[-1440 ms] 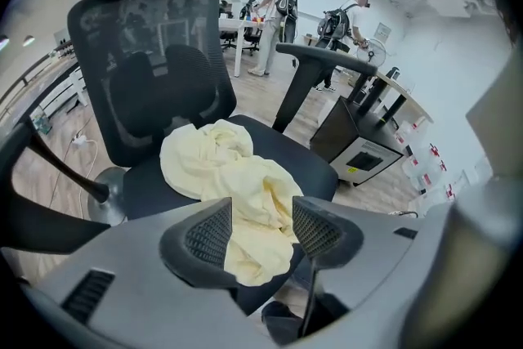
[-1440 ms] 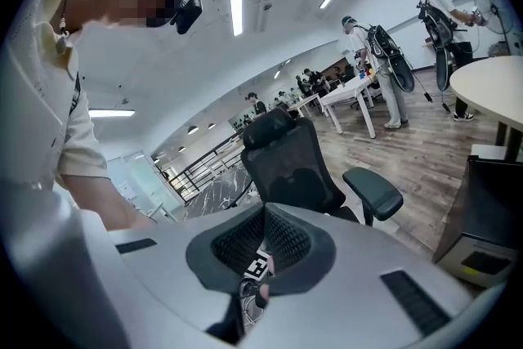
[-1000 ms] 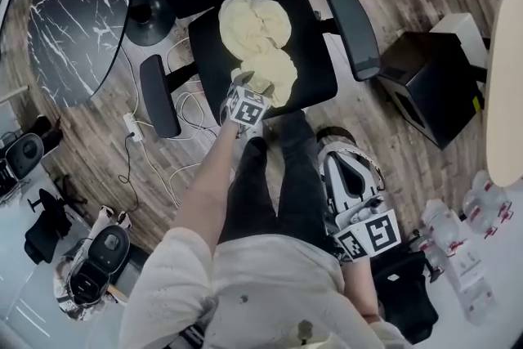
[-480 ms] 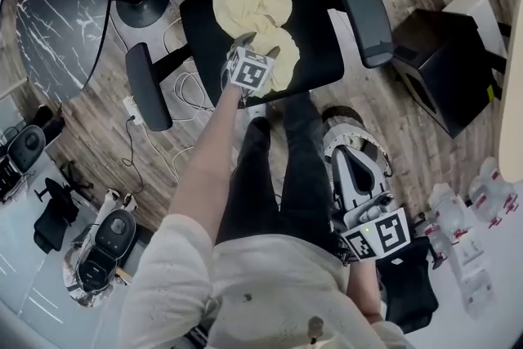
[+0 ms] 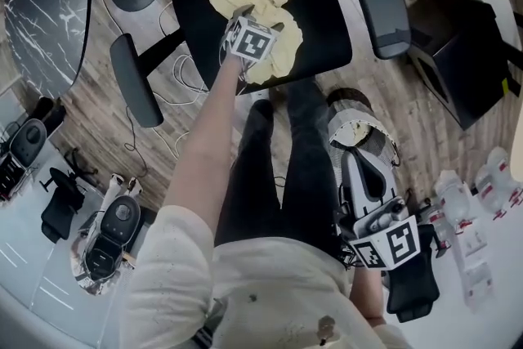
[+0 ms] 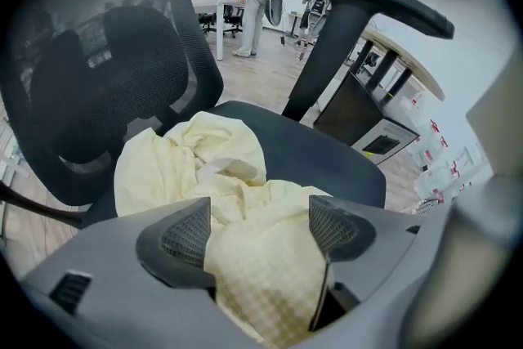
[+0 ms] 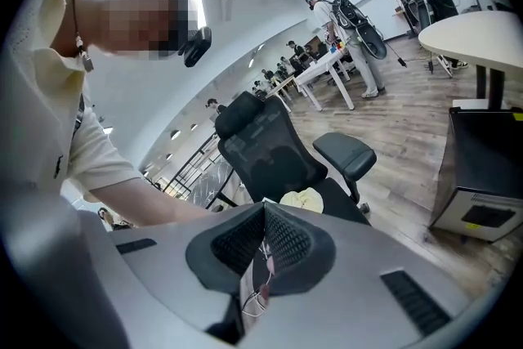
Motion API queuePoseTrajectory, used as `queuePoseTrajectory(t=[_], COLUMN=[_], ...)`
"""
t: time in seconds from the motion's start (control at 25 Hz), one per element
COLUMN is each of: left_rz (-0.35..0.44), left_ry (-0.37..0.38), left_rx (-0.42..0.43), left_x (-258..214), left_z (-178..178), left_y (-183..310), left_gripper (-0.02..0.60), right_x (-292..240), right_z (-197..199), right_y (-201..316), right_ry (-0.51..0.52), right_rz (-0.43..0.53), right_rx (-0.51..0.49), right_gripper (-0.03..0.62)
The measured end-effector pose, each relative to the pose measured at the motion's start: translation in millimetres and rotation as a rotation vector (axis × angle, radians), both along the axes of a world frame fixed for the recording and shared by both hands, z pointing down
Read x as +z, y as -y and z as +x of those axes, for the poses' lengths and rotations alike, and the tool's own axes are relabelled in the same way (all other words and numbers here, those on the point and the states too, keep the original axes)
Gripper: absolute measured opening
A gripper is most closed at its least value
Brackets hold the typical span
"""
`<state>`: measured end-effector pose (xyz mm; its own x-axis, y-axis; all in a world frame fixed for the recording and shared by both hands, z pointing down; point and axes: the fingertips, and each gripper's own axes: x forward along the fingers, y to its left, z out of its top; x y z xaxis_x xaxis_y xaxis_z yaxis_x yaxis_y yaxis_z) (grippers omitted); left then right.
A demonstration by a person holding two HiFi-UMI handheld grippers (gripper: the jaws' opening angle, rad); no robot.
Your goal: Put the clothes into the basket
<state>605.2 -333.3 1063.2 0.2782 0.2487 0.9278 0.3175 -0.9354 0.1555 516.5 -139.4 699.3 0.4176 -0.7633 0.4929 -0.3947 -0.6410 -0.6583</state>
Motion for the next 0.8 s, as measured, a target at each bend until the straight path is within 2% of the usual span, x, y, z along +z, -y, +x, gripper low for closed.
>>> queuePoseTrajectory(t=[0.16,0.32,0.6,0.8], left_rz=[0.020,0.020,-0.008,-0.024], left_ry=[0.046,0.056,0.068,0.101], left_rx=[-0.016,-0.031,-0.142,-0.157], left_x=[21.9,37.0,72.7,85.3], left_z=[-3.7,-7.5,-16.3,-19.5], left_y=[5.7,8.0,16.7,16.5], left_gripper=[0.392,0.399,0.410,0.408], right_x=[10.1,20.1,39.5,51.2], right_z=[7.2,9.0,8.2,6.7], right_y=[-5.1,-4.3,-1.1,-0.3], right_ry=[0.003,0.012,0.038,0.051], right_rz=[0.002,0.005,0.013,0.014], right_rx=[0.018,0.022,0.026,0.031], right_gripper=[0.008,0.008,0.008,0.008])
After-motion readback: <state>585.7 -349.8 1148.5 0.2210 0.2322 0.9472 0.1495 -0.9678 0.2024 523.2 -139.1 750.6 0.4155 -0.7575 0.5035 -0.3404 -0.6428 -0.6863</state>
